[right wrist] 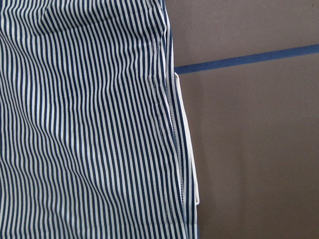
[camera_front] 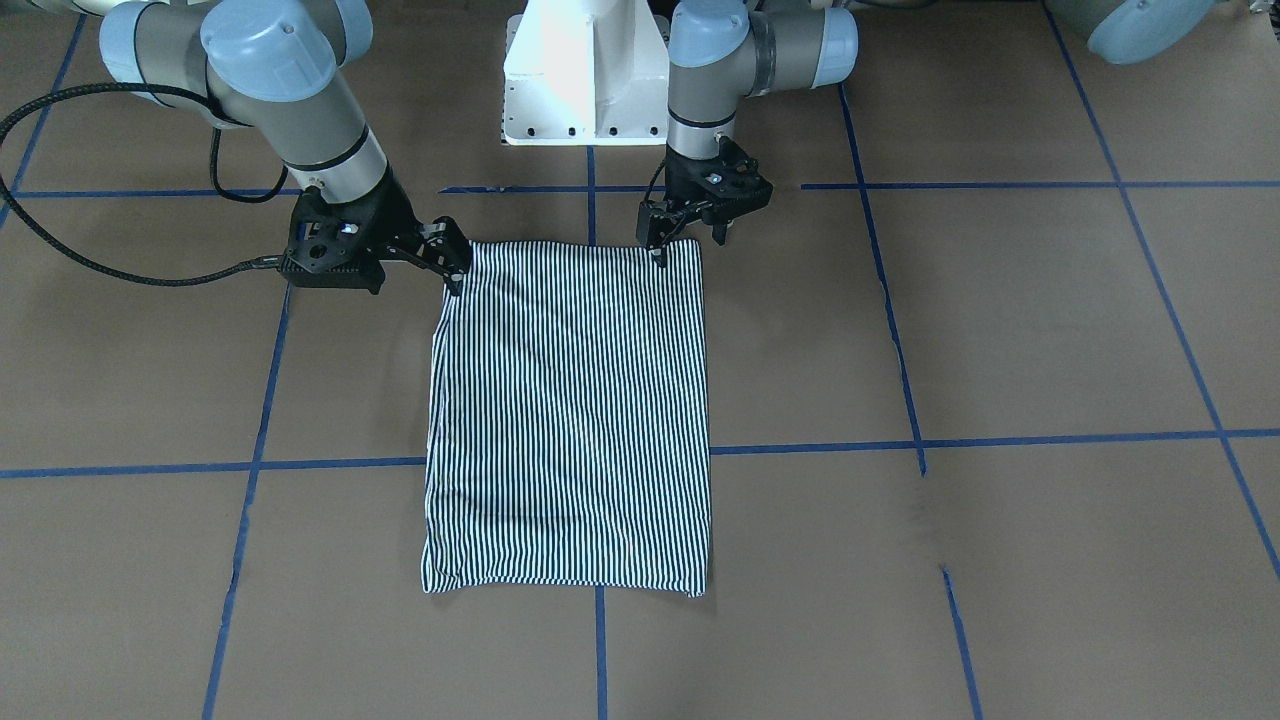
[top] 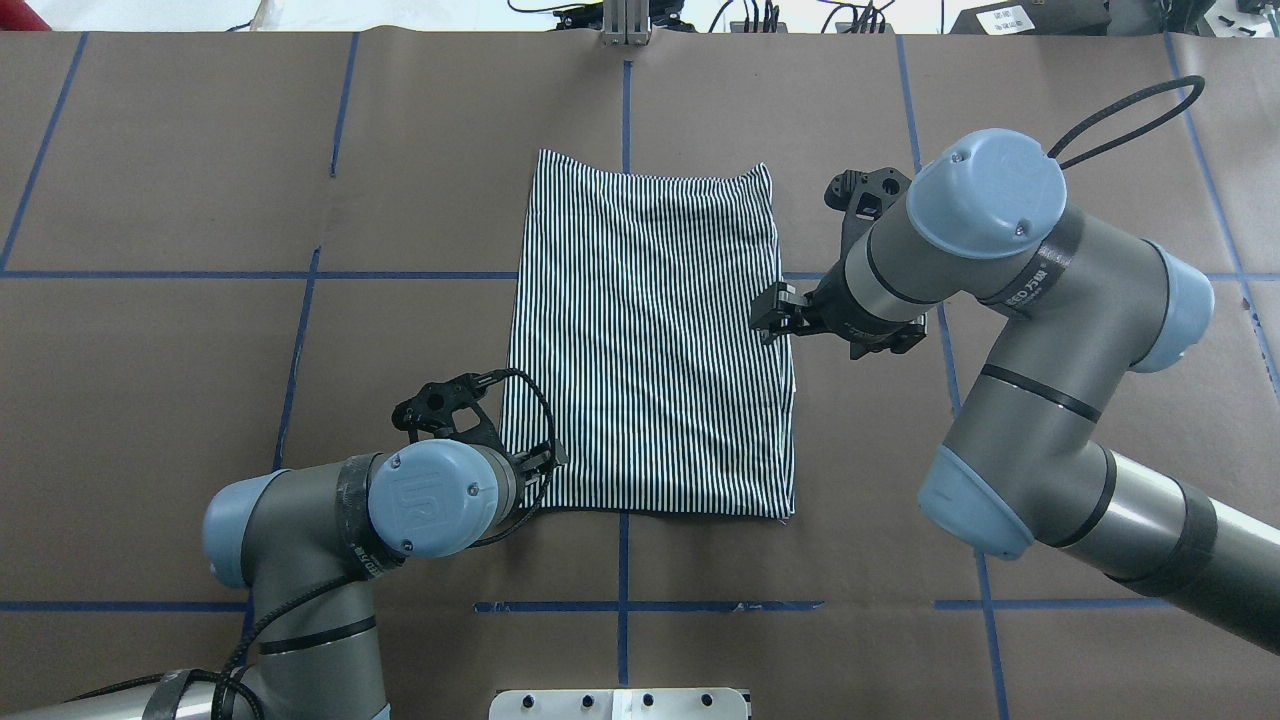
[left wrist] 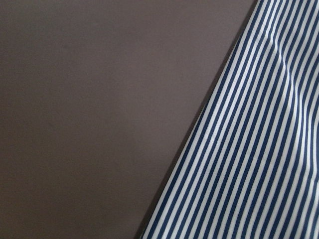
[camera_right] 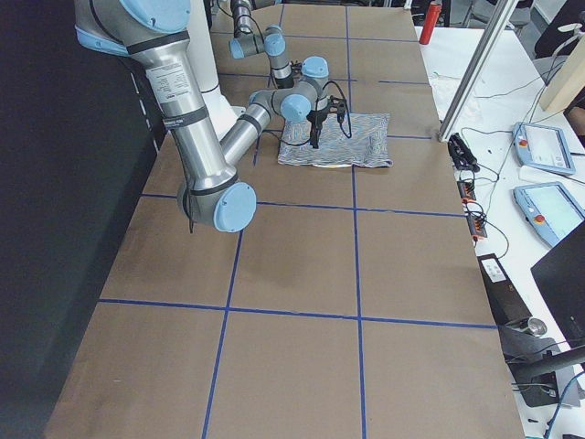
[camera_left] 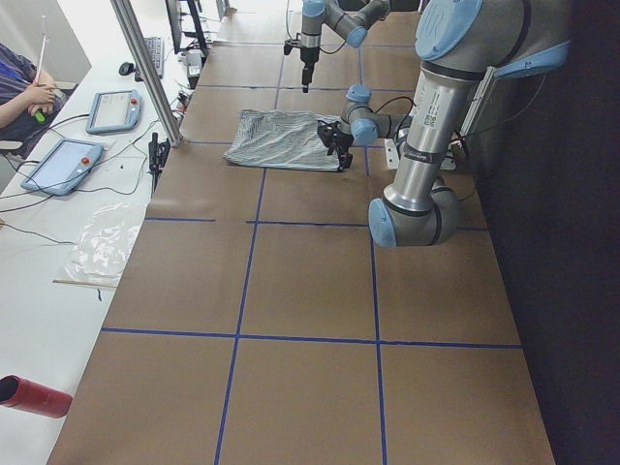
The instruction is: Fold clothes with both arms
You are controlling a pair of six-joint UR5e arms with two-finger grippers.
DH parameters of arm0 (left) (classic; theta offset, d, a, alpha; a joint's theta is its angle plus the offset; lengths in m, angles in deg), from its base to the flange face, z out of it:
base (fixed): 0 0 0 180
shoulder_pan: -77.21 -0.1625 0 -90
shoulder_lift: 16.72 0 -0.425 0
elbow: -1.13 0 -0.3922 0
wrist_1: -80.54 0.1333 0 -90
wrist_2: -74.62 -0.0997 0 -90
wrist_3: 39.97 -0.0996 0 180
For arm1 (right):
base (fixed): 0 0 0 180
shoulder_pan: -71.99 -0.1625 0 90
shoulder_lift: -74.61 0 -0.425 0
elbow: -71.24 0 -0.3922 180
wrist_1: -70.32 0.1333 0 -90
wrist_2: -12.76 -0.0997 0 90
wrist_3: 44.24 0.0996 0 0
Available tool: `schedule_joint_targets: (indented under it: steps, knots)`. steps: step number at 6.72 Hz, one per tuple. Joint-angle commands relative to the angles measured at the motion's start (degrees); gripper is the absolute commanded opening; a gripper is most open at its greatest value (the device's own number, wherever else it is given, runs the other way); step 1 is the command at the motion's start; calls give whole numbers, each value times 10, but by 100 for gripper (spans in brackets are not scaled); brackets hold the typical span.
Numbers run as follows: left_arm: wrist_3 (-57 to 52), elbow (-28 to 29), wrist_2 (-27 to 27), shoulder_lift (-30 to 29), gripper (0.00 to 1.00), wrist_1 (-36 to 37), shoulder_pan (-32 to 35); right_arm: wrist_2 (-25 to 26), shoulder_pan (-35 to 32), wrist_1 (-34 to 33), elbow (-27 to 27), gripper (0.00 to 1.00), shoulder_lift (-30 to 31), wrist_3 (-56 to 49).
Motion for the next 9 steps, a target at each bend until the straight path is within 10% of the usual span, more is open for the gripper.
schedule_joint_targets:
  steps: [1, 3, 9]
  knots:
    - [0, 8, -1, 0, 100, 0, -4, 0, 1, 0, 1, 100, 0, 0]
    - [1, 8, -1, -1, 97, 0, -5, 0, 0, 0, 1, 100, 0, 0]
    - [1, 7, -1, -5, 20, 0, -15, -2, 0, 0, 0, 100, 1, 0]
